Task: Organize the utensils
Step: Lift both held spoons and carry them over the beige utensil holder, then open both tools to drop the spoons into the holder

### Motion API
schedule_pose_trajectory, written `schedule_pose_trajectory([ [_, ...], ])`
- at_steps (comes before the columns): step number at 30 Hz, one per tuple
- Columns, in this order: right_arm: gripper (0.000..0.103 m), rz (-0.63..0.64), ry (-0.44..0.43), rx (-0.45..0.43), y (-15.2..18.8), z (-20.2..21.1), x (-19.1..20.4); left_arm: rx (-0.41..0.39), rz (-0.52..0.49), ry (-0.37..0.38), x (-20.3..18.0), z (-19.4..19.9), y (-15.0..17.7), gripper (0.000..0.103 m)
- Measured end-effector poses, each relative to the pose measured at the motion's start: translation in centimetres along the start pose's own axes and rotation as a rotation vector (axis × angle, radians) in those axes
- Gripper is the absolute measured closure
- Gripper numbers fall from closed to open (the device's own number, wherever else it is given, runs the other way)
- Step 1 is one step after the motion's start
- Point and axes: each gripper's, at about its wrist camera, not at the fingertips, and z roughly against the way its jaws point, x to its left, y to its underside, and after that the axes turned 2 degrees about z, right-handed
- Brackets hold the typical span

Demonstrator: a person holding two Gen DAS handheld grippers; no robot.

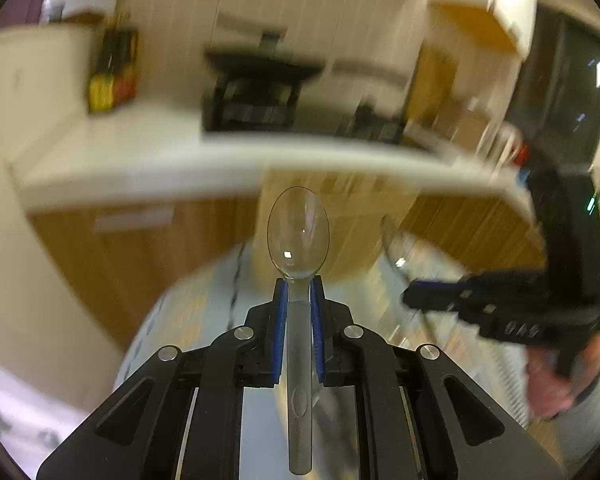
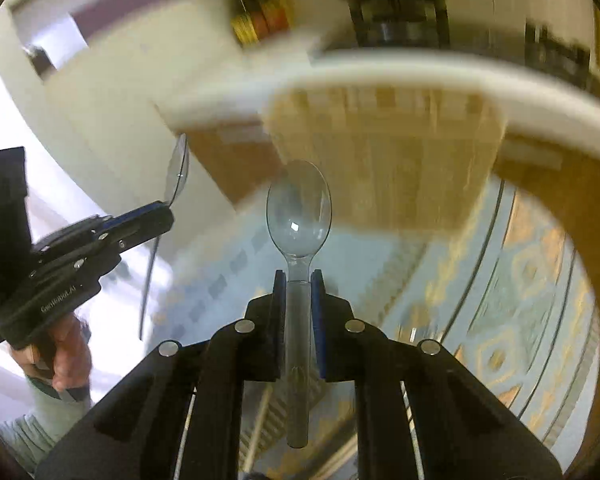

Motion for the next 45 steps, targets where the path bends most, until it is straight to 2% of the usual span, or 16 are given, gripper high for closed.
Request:
schedule_pose_trajectory([
  [3,0.093,0.014,0.017,-0.146,-2.8,3.0,-0.9,-0.136,0.014,0.038,-1.8,0.3,-4.1,0.093],
  [6,0.093,-0.010,0.043,-0.262,-5.6,4.5,-2.8,-0.222,0.043,0.055,-2.5,-1.2,-7.4,0.093],
  [9,0.093,-0.008,0.135,-0.352,-7.7,4.7,-5.0,-0.299,0.065,0.049,-2.9,-3.7,-9.4,0.093],
  [13,0.093,-0.057,0.204,-0.411,-10.3,3.5,-7.7,-0.366,0.066,-0.012,-2.4,-7.3,-10.7,0.093],
  [17,0.093,-0.093,0.253,-0.453,-10.9,1.8,-10.3,-0.404,0.045,-0.081,-1.8,-10.0,-10.5,0.093],
  [24,0.093,-0.106,0.293,-0.481,-10.8,-1.2,-12.2,-0.406,0.052,-0.113,-0.6,-12.5,-8.8,0.093],
  [28,0.092,-0.086,0.272,-0.470,-10.0,-1.7,-12.1,-0.396,0.048,-0.125,-0.2,-13.2,-7.8,0.093],
  [31,0.090,-0.082,0.263,-0.470,-9.0,-1.3,-11.9,-0.376,0.072,-0.088,0.5,-12.9,-7.0,0.086],
  [32,0.088,-0.088,0.252,-0.471,-8.7,-1.0,-11.9,-0.370,0.081,-0.077,0.7,-12.8,-6.8,0.081],
  [34,0.076,-0.102,0.232,-0.466,-7.9,-0.5,-11.9,-0.358,0.093,-0.063,0.9,-12.3,-6.2,0.079],
  [37,0.075,-0.115,0.213,-0.445,-6.7,0.2,-11.7,-0.342,0.094,-0.057,1.1,-11.4,-5.3,0.078],
  [41,0.075,-0.139,0.203,-0.423,-4.8,1.7,-10.9,-0.329,0.089,-0.053,1.1,-9.8,-4.3,0.073],
  [45,0.075,-0.130,0.237,-0.358,-3.5,3.4,-9.0,-0.284,0.101,-0.030,1.1,-7.4,-3.4,0.072],
])
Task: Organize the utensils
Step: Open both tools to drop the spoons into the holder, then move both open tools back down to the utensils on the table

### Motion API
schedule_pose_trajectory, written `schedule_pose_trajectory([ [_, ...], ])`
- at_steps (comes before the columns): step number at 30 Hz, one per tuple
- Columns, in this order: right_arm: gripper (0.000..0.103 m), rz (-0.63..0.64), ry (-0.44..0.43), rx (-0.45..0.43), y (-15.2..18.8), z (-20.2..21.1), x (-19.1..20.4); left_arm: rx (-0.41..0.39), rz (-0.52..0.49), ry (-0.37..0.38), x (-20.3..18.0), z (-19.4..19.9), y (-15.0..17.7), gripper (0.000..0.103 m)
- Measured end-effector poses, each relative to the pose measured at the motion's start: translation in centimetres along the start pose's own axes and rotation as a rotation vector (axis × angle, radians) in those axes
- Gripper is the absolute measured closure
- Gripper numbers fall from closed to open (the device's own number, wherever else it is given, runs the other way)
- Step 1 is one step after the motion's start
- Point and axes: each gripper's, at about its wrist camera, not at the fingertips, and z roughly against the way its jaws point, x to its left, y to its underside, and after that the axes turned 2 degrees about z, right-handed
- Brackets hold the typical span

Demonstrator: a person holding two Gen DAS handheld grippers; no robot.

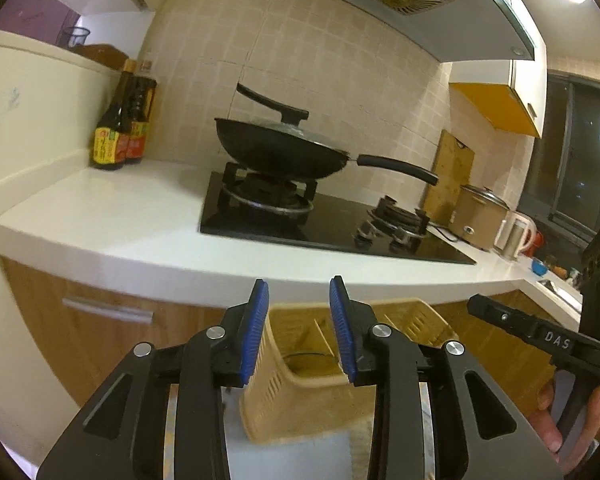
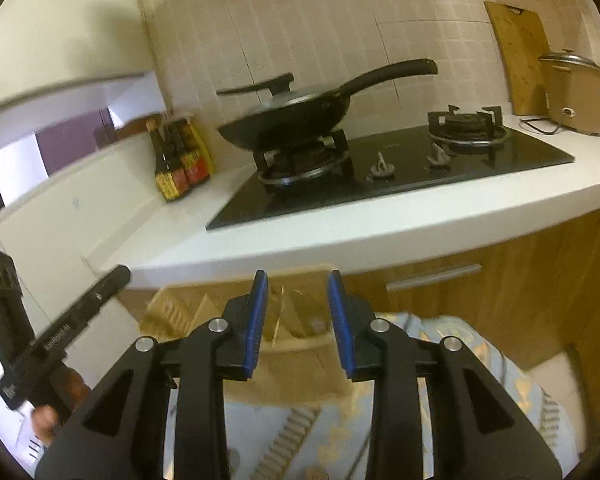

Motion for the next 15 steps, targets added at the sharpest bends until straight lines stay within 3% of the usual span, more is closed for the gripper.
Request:
schedule_pose_trajectory([
  [5,0.075,0.045,0.024,0.086,1.3,2.6,1.8,0.111,0.002,0.003,-0.3,2.9,0.4,0.065],
  [11,0.075,0.001,0.009,0.305,6.1,2.5,1.6,0.348,0.012,0.031,0.2,4.5,4.3,0.065],
  [15,0.075,-0.069,-0.024,0.462,9.9,0.9,0.6,0.539,0.033,0.067,0.7,4.1,8.6,0.067],
])
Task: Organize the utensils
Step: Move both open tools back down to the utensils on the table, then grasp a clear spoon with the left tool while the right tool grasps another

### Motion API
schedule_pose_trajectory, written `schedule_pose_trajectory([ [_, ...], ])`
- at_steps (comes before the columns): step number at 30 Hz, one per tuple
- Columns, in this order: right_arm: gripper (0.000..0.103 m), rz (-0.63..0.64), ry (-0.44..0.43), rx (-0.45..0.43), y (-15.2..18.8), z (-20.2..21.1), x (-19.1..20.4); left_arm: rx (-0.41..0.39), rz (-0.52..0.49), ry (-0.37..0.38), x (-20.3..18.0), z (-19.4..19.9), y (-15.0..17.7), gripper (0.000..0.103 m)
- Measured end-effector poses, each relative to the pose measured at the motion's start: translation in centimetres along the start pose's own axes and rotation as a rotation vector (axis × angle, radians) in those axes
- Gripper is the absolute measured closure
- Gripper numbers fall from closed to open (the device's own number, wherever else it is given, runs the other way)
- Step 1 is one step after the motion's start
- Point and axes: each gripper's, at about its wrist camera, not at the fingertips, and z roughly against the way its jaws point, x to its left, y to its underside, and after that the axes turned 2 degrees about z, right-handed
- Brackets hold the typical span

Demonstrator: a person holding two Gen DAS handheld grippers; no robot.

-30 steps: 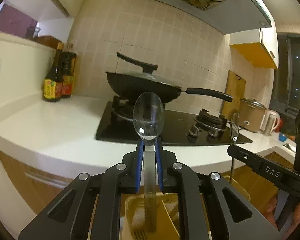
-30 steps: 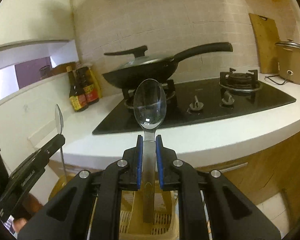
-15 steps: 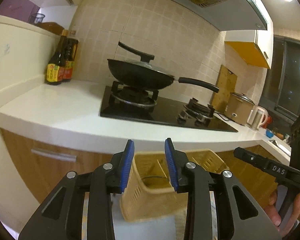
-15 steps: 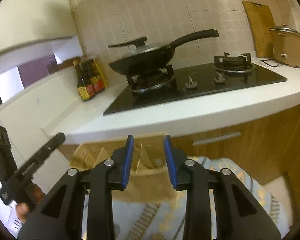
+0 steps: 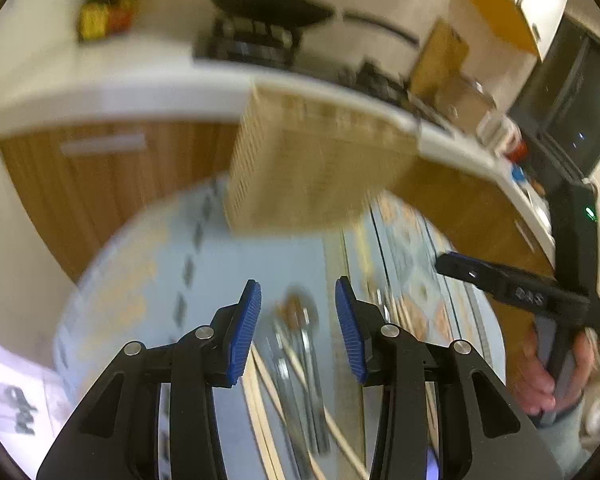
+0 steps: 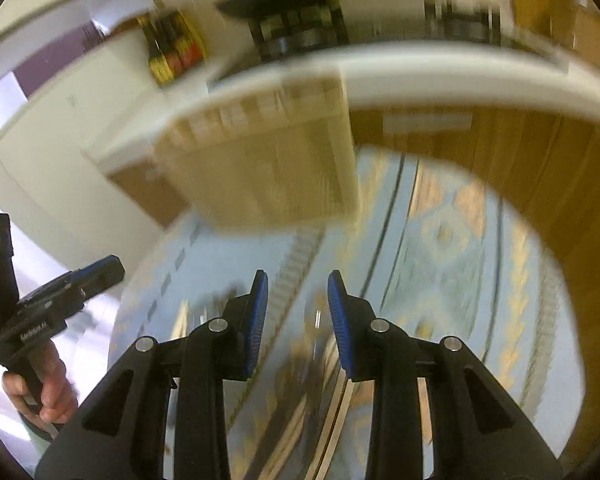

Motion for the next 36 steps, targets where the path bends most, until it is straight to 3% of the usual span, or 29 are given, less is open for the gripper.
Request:
schedule_pose_trajectory([
  [5,0.075,-0.033,0.013,0.126,1.5,-3.3,-1.2,0.114,-0.030,-0.006,-0.1,-2.4,2.3,0.075],
  [8,0.075,-0.030,-0.005,0.168,1.7,-4.4,-1.4,0.174,-0.067,0.016,-0.5,-3.5,3.2,0.075],
  [12,0.075,-0.020,0.025,0.220,2.0,-5.6,-1.5,0.228,-0.113,-0.011,-1.3,-5.1,3.5,0.075],
  [20,0.075,0.036,0.073,0.258,1.8,-6.1,-0.6,0.288,-0.252,-0.221,-4.4,-9.0,4.0,0.075],
  [24,0.075,0.076,0.105,0.284,1.1,-6.9,0.2,0.292,-0.335,-0.317,-5.9,-9.9,4.4,0.076],
  [26,0.076,0.104,0.117,0.295,1.0,-7.6,1.1,0.289,-0.367,-0.360,-6.4,-10.1,4.5,0.086],
  [28,0.086,0.120,0.137,0.304,0.9,-8.3,1.7,0.276,-0.406,-0.412,-6.9,-10.4,4.7,0.091],
  [31,0.096,0.111,0.136,0.321,0.6,-8.9,1.8,0.254,-0.414,-0.412,-7.1,-10.3,4.5,0.093],
  [36,0.097,0.117,0.151,0.287,0.2,-8.6,0.9,0.181,-0.333,-0.306,-7.5,-9.1,3.1,0.093],
])
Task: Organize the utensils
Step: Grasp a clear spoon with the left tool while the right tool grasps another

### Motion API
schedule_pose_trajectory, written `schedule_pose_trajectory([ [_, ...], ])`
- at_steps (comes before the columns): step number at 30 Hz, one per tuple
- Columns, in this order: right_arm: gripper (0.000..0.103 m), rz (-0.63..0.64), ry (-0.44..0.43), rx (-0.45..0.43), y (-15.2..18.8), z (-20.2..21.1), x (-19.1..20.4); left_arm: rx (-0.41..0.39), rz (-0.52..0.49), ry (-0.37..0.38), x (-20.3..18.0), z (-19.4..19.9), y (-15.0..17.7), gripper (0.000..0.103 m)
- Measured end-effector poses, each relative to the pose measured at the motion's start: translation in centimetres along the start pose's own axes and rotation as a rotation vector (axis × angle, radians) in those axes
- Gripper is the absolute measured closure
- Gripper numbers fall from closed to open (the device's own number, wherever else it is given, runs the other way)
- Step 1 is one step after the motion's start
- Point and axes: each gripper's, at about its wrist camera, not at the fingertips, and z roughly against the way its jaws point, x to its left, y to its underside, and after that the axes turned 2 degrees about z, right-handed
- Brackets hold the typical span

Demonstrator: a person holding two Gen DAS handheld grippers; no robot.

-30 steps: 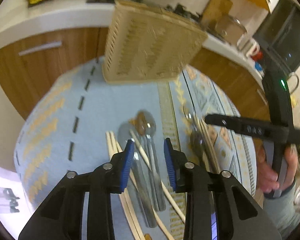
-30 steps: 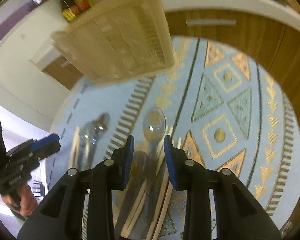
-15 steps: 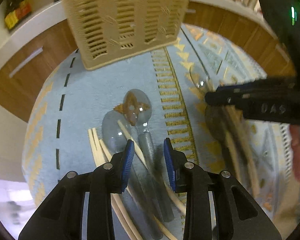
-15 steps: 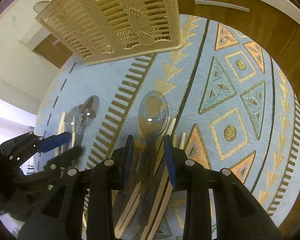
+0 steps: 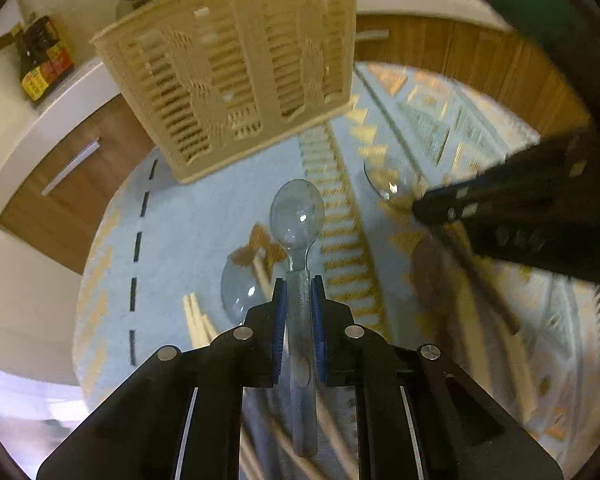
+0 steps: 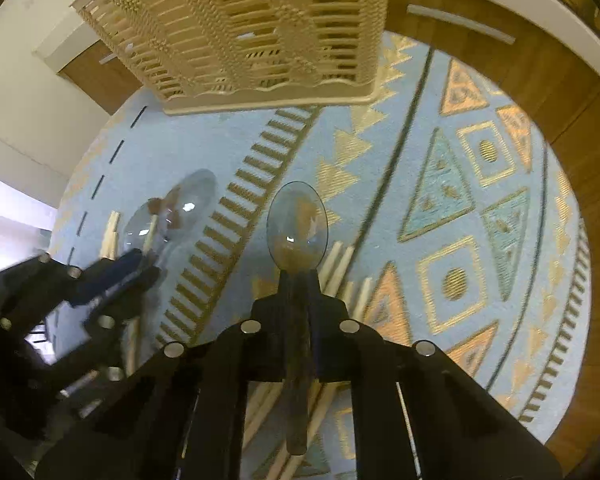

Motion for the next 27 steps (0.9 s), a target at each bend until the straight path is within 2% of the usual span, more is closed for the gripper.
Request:
schedule_pose_trajectory([
  [3,0.097,-0.027,-0.015,-0.033,0.0,0.8,-1.2,-0.018,0.036,0.081,0.1,0.5,-0.5,0.093],
  [4,0.103,-0.032,-0.007,-0.044,0.1,1.1,-1.6,-0.026,0.044,0.111,0.3,0.6,-0.7,0.093],
  [8,0.103,-0.071,-0.007,-0.072,-0.3,2.2,-4.1,-0.016,0.075,0.150,0.8,-0.1,-1.6,0.093],
  [10,0.103,-0.082,0.000,-0.080,-0.7,2.3,-5.2,-0.008,0.086,0.149,0.9,-0.8,-1.9,0.093],
  [13,0.103,-0.073,-0.084,-0.112,-0.3,2.7,-6.4,0.004,0.088,0.113,0.9,-1.7,-2.1,0.092],
  [15,0.102,-0.048,-0.130,-0.101,0.0,2.9,-5.5,0.015,0.081,0.088,1.1,-2.1,-2.1,0.091],
  [16,0.101,-0.027,-0.133,-0.091,0.0,2.8,-5.1,0.023,0.076,0.079,1.2,-2.5,-2.1,0.089],
  [17,0.100,-0.006,-0.131,-0.082,-0.1,2.4,-4.4,0.032,0.071,0.067,1.3,-2.8,-2.1,0.081],
  [19,0.100,0.026,-0.133,-0.054,-0.3,1.9,-3.4,0.036,0.054,0.043,1.1,-3.2,-2.3,0.077],
  [24,0.100,0.069,-0.142,-0.027,-0.4,1.2,-2.0,0.052,0.059,0.064,1.3,-3.5,-2.3,0.077],
  [27,0.100,0.019,-0.210,-0.098,-0.4,2.4,-2.7,0.057,0.060,0.082,1.5,-3.6,-2.5,0.077],
])
